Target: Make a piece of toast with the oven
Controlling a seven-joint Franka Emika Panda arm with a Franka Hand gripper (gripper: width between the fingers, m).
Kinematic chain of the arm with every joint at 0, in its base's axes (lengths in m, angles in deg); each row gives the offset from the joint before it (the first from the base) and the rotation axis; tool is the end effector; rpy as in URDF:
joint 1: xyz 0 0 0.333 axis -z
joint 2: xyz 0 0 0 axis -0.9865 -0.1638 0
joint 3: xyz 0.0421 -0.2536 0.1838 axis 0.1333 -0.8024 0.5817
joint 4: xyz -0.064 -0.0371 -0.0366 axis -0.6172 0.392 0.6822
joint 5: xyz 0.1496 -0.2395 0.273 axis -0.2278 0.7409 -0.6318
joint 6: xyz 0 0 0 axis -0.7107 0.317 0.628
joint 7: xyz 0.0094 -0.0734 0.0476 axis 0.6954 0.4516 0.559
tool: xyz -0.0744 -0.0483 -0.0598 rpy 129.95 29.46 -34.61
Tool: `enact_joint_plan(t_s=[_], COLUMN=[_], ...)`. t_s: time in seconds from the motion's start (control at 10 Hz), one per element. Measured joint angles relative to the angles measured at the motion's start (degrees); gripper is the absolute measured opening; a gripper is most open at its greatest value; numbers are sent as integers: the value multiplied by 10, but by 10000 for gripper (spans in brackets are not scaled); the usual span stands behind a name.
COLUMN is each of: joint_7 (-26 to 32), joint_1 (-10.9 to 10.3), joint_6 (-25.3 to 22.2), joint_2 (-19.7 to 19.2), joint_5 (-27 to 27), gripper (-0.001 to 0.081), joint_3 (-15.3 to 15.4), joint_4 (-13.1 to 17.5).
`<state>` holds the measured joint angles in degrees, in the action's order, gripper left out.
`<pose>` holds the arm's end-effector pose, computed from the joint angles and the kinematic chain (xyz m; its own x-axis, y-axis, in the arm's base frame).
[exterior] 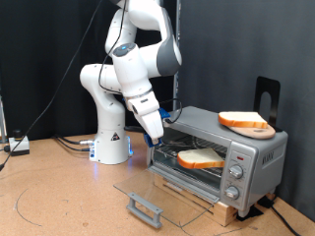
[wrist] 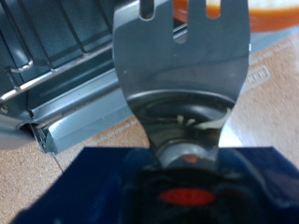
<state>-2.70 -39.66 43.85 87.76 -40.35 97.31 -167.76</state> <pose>0.3431 -0.0054 0.3226 0.7868 0.5798 0.2116 0.6160 -0.7593 -0.2097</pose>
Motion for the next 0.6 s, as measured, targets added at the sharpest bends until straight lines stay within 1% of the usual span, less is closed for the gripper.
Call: enact_joint_plan(t_s=[0.2, 0.4, 0.6], joint_7=[-15, -15, -20], joint_1=[25, 57, 93], joint_6=[0, -7, -4], joint_2=[2, -2, -12], joint_5=[11, 33, 50], gripper=[396, 396, 396], joint_3=[-9, -29, -38], joint_4=[8, 22, 38])
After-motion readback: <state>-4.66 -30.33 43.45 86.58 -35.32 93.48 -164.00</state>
